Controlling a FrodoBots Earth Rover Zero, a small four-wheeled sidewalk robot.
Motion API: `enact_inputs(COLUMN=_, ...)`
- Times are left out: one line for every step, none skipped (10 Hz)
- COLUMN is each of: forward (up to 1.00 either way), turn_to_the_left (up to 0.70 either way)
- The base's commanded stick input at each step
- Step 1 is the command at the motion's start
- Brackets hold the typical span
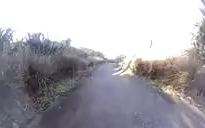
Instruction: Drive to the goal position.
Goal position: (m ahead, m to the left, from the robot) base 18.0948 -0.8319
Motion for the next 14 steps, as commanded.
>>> enact_inputs(forward=0.85, turn_to_the_left=0.0)
enact_inputs(forward=0.85, turn_to_the_left=0.0)
enact_inputs(forward=0.85, turn_to_the_left=0.0)
enact_inputs(forward=0.85, turn_to_the_left=0.0)
enact_inputs(forward=0.85, turn_to_the_left=-0.34)
enact_inputs(forward=0.85, turn_to_the_left=-0.34)
enact_inputs(forward=0.85, turn_to_the_left=-0.34)
enact_inputs(forward=0.85, turn_to_the_left=-0.06)
enact_inputs(forward=0.85, turn_to_the_left=-0.03)
enact_inputs(forward=0.85, turn_to_the_left=-0.01)
enact_inputs(forward=0.85, turn_to_the_left=0.0)
enact_inputs(forward=0.85, turn_to_the_left=0.0)
enact_inputs(forward=0.85, turn_to_the_left=0.0)
enact_inputs(forward=0.85, turn_to_the_left=0.0)
